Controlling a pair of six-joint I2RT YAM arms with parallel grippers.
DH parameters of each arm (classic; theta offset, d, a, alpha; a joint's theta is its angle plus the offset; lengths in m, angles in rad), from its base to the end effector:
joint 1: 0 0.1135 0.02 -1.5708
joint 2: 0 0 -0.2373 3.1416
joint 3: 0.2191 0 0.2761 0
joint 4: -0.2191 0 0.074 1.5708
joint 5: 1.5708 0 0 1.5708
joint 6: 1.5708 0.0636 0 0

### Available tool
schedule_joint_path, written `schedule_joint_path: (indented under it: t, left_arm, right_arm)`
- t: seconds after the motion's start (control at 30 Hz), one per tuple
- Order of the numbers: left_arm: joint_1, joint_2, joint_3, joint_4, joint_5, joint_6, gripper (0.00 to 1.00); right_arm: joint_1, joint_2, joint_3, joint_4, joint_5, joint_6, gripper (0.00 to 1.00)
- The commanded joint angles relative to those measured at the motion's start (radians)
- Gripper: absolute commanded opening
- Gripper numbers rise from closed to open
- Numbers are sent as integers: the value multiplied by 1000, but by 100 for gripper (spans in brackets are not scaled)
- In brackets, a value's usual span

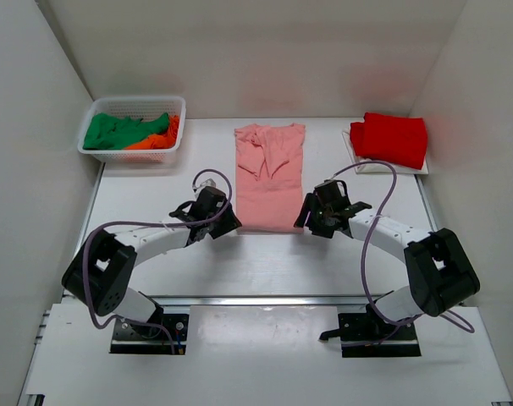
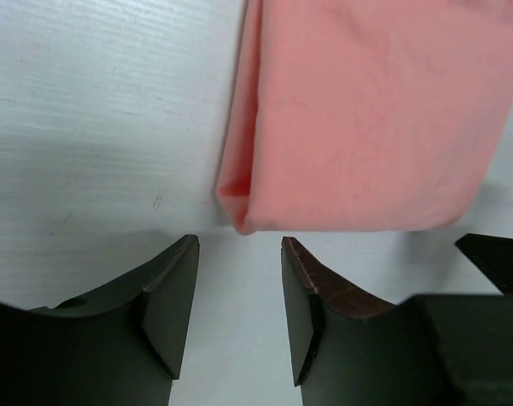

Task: Fold and stack the t-shirts
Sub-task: Grab one side of the 2/3 rectangular tshirt with both arms

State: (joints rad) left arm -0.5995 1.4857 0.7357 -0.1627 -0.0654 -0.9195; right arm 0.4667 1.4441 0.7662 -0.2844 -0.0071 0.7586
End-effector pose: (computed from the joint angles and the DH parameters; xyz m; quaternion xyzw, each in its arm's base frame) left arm 0.2682 -0.1783 0.1014 -0.1611 0.9321 -0.2000 0.2555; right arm 0.2822 0.1427 0.1137 0.1377 0.9441 0.1750 0.2431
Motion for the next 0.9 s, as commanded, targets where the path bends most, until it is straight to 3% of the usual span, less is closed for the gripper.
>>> schedule_joint_path:
  t: [0.0, 0.13, 0.37, 0.4, 0.43, 0.47, 0.5, 0.57, 0.67, 0.87]
  left_arm:
    - [0, -82, -30, 61, -76, -45, 55]
    - [-2, -91, -59, 104, -91, -76, 55]
    - [-20, 42, -22, 150, -67, -100, 54]
    - [-22, 57, -19, 149, -57, -105, 54]
    - [-28, 82, -16, 178, -47, -119, 53]
    - [-36, 103, -3, 167, -37, -125, 52]
    - [-49, 122, 4, 163, -43, -139, 49]
    - [-59, 124, 2, 164, -37, -150, 34]
    - [-63, 69, -65, 129, -14, -179, 0]
    - [-111, -177, -200, -29, -39, -156, 0]
  right_arm:
    - [-11, -1, -13, 111, -16, 51, 60]
    - [-7, 30, -16, 129, -21, 83, 59]
    - [21, 110, 15, 103, 2, 108, 55]
    - [24, 124, 19, 96, 2, 111, 47]
    - [26, 122, 21, 96, 1, 122, 24]
    - [27, 130, 18, 93, -4, 122, 9]
    - [29, 134, 15, 94, -5, 119, 1]
    - [42, 128, 12, 90, -10, 122, 0]
    - [59, 89, -10, 41, 4, 108, 1]
    - [133, -66, -94, -85, 3, 84, 0]
